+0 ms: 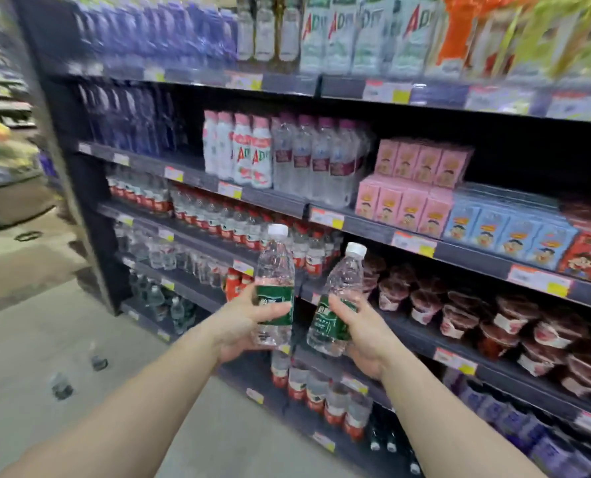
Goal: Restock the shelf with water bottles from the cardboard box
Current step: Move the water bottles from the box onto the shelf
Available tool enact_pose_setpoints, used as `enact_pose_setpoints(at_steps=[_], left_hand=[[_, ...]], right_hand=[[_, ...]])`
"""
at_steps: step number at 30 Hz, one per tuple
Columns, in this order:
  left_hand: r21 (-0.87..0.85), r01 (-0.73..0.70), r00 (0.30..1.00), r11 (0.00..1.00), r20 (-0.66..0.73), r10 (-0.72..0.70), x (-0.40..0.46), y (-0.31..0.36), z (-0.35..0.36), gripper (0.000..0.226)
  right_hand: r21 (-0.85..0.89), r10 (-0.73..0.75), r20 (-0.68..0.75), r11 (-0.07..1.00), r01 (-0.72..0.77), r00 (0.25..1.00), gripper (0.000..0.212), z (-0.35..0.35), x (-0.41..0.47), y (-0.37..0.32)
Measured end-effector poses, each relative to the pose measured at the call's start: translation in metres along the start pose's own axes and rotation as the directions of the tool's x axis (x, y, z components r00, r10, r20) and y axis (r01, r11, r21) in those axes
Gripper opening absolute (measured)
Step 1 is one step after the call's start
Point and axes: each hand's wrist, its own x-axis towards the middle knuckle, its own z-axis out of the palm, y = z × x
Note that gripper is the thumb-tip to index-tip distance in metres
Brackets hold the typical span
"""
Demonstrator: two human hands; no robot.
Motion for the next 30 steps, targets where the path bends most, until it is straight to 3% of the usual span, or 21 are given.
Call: enact_pose_setpoints(at_steps=[2, 6, 8, 10, 14, 17, 18, 21, 23, 27, 30], left_hand=[[0.023, -0.058, 0.998, 0.998, 0.008, 0.058, 0.002, 0.02, -0.03, 0.086], [0.073, -0.116, 0.993, 0.991, 0.009, 0.115, 0.014, 0.047, -0.076, 0.073], [0.072, -0.121, 0.992, 0.99, -0.009, 0.122, 0.024, 0.055, -0.098, 0.072], [0.066, -0.137, 0.99, 0.988, -0.03, 0.139, 0.04, 0.061, -0.123, 0.082], [0.025, -0.146, 0.984, 0.989, -0.099, 0.147, 0.076, 0.072, -0.176, 0.061], [0.025, -0.151, 0.977, 0.988, -0.146, 0.153, 0.108, 0.085, -0.219, 0.103], [0.012, -0.166, 0.973, 0.986, -0.162, 0.165, 0.12, 0.091, -0.236, 0.106], [-0.023, -0.211, 0.958, 0.977, -0.206, 0.202, 0.144, 0.127, -0.272, 0.094], [-0.053, -0.282, 0.92, 0.958, -0.298, 0.254, 0.185, 0.152, -0.325, 0.106], [-0.008, -0.317, 0.905, 0.948, -0.301, 0.3, 0.197, 0.173, -0.353, 0.112], [0.042, -0.349, 0.879, 0.936, -0.333, 0.342, 0.219, 0.19, -0.385, 0.107]], right_hand=[[0.032, -0.009, 0.04, 0.999, 0.008, 0.999, 0.065, 0.03, 0.016, -0.007], [0.01, -0.051, 0.097, 0.999, 0.05, 0.994, 0.117, 0.072, 0.058, -0.023], [0.003, -0.048, 0.118, 0.999, 0.048, 0.992, 0.127, 0.088, 0.084, -0.029], [0.022, -0.018, 0.158, 1.0, 0.015, 0.987, 0.12, 0.106, 0.107, -0.035], [-0.062, -0.022, 0.182, 0.997, 0.034, 0.983, 0.09, 0.147, 0.158, -0.043], [-0.101, -0.109, 0.23, 0.986, 0.135, 0.967, 0.073, 0.179, 0.206, -0.048], [-0.095, -0.13, 0.257, 0.983, 0.159, 0.958, 0.067, 0.188, 0.224, -0.049], [-0.149, -0.14, 0.312, 0.97, 0.194, 0.94, 0.078, 0.23, 0.274, -0.073], [-0.173, -0.146, 0.373, 0.959, 0.223, 0.916, 0.091, 0.269, 0.337, -0.091], [-0.208, -0.209, 0.37, 0.931, 0.3, 0.905, 0.065, 0.294, 0.361, -0.107], [-0.23, -0.233, 0.386, 0.913, 0.338, 0.892, 0.056, 0.321, 0.396, -0.118]])
